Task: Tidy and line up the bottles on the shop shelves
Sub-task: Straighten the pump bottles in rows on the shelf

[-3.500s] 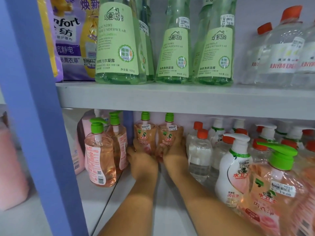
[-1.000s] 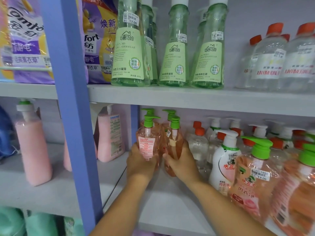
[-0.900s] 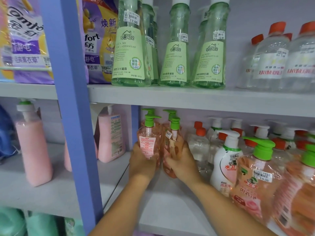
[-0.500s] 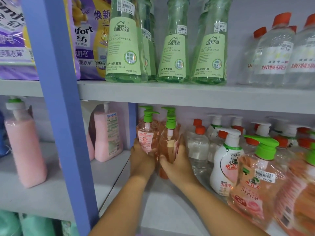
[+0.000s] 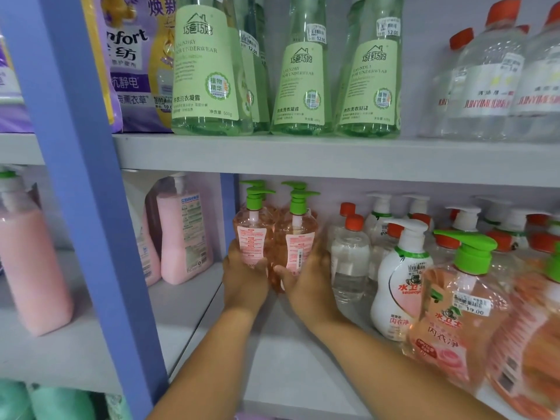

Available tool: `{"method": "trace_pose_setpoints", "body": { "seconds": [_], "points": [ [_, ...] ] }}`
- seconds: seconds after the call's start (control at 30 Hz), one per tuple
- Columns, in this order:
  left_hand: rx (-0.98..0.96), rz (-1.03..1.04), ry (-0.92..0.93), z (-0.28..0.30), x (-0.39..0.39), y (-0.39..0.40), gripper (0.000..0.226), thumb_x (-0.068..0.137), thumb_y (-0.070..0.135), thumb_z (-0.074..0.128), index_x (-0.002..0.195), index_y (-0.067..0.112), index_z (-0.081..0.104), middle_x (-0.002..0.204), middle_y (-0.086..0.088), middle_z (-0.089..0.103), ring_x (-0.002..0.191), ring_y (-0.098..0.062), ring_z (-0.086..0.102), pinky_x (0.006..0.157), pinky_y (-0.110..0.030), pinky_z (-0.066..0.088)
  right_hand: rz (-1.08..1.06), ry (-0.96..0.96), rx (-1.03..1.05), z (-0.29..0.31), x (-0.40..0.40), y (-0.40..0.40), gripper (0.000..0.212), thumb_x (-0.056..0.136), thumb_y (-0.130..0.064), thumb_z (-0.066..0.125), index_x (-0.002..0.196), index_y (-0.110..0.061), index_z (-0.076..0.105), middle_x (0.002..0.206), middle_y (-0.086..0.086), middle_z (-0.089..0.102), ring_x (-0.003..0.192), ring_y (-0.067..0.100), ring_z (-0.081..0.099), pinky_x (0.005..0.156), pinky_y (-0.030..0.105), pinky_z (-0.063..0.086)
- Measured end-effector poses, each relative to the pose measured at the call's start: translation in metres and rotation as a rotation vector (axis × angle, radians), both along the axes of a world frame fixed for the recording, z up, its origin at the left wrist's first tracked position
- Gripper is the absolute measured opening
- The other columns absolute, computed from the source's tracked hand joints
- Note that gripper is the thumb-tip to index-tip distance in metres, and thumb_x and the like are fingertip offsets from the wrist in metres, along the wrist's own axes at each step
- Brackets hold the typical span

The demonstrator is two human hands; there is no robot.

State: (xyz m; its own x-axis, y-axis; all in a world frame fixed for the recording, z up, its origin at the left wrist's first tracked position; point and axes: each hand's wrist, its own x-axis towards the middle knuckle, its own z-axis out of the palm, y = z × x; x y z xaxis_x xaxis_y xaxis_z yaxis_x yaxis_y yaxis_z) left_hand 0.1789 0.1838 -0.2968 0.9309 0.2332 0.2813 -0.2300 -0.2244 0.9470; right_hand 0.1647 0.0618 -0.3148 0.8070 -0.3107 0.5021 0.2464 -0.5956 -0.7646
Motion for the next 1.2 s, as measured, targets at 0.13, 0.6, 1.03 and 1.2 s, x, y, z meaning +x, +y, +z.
{"method": "trace_pose_setpoints", "body": {
  "seconds": [0.13, 0.6, 1.03, 1.2],
  "points": [
    [0.007, 0.030, 0.016, -0.001, -0.002, 0.004, 0.032, 0.094, 0.014, 0.065, 0.125, 0.023, 0.064, 0.119, -0.001, 0.072, 0.109, -0.022, 0.069, 0.091, -0.033, 0.055, -0.115, 0.046, -0.019, 0.005, 0.004, 0.013, 0.113, 0.081, -0.031, 0.084, 0.162, -0.008, 0.008, 0.144, 0.021, 0.040, 0.136, 0.038, 0.042, 0.115, 0.044, 0.037],
    [0.163, 0.180, 0.172, 0.000, -0.007, 0.001, 0.048, 0.083, 0.036, 0.078, 0.122, 0.025, 0.053, 0.113, -0.004, 0.041, 0.127, -0.037, 0.048, 0.097, -0.037, 0.041, 0.049, 0.015, 0.268, 0.005, -0.004, -0.003, 0.062, 0.067, -0.025, 0.081, 0.119, -0.033, 0.048, 0.114, -0.006, 0.066, 0.104, 0.010, 0.070, 0.088, 0.029, 0.058],
    [0.030, 0.115, 0.189, 0.009, -0.019, 0.004, 0.068, 0.080, 0.053, 0.059, 0.142, 0.028, 0.043, 0.135, -0.002, 0.060, 0.125, -0.028, 0.058, 0.107, -0.047, 0.048, 0.078, 0.047, 0.228, 0.017, -0.021, 0.012, 0.084, 0.071, -0.045, 0.079, 0.144, -0.026, 0.040, 0.129, -0.003, 0.052, 0.126, 0.016, 0.054, 0.110, 0.040, 0.045],
    [-0.100, -0.040, 0.172, 0.016, -0.018, 0.002, 0.075, 0.090, 0.030, 0.059, 0.159, 0.037, 0.030, 0.147, 0.006, 0.059, 0.134, -0.023, 0.056, 0.116, -0.048, 0.042, 0.362, 0.194, 0.334, 0.023, -0.025, -0.002, 0.067, 0.068, -0.030, 0.068, 0.124, -0.061, 0.049, 0.115, -0.026, 0.071, 0.107, -0.008, 0.066, 0.099, 0.026, 0.053]
  ]
}}
